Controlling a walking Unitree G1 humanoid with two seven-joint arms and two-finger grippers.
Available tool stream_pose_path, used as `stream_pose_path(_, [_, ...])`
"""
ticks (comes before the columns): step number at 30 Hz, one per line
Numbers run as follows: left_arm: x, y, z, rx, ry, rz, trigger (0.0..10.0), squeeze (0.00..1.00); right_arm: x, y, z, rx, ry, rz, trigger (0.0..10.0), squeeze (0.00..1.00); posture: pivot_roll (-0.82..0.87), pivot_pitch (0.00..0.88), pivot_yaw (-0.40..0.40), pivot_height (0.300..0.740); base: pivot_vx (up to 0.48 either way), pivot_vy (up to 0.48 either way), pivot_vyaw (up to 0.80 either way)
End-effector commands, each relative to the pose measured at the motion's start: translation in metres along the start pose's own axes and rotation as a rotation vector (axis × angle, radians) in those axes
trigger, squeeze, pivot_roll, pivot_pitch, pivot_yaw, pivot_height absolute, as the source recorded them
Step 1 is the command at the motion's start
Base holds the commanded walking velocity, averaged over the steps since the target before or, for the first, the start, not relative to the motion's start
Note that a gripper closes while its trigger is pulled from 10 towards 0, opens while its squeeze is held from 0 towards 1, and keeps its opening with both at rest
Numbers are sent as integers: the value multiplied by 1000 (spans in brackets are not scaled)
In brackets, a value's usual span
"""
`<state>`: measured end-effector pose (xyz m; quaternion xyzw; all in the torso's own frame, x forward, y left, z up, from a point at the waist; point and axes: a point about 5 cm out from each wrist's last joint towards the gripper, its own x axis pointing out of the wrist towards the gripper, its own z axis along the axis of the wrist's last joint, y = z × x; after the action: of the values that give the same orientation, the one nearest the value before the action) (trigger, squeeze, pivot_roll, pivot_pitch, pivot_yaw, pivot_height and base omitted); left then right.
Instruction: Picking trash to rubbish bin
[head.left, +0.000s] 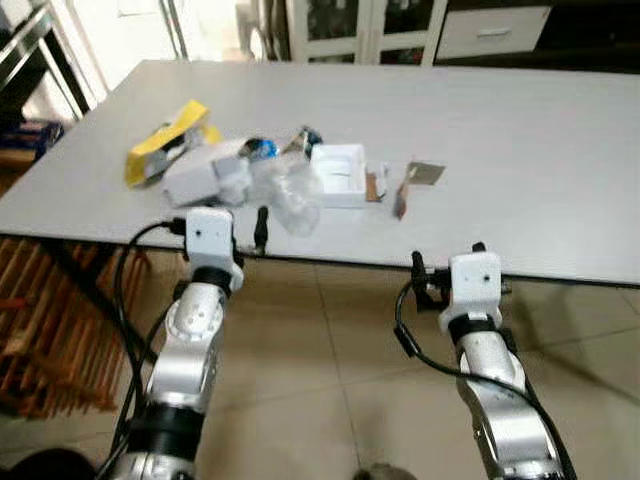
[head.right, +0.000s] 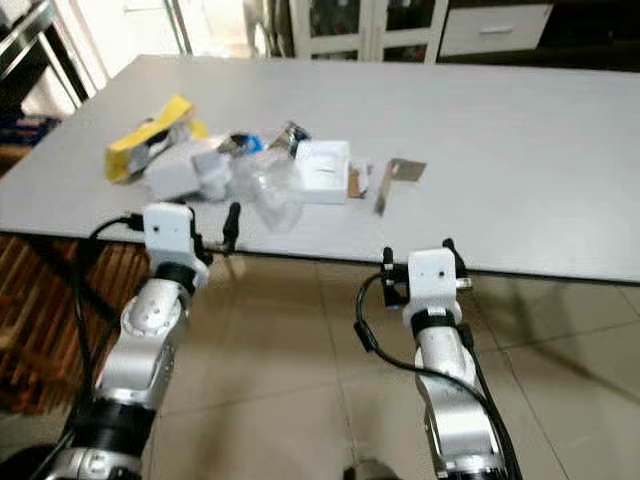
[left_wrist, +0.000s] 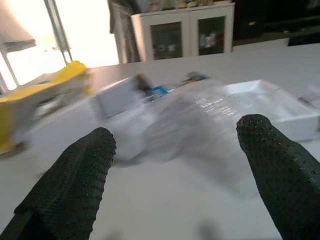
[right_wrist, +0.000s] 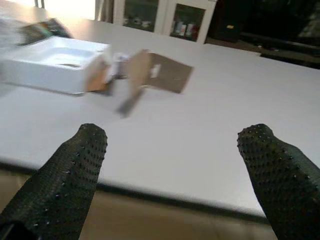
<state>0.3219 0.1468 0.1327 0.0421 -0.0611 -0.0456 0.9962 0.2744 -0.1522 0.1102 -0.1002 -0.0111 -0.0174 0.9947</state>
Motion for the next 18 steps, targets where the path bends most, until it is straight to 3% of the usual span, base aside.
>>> stream_pose_path(1, [0,-3,2,8,-2,-10,10000,0,0,-5,1,-13,-2,-19,10000,0,-30,93,17,740,469,0,0])
stream_pose_path(6, [-1,-3,1,5,0,-3,10000,0,0,-5,1,-10,2,-21,10000,0,-29,95,15,740,426,0,0])
stream_pose_path(14, [-3,-4,1,6,8,-35,10000,0,0,-4,0,-6,7,-21,10000,0,-23,98,22,740,0,0,0])
stream_pose_path(18, [-6,-9,-1,-8,34,-155,10000,0,0,-4,-1,0,13,-31,10000,0,-19,99,23,740,0,0,0])
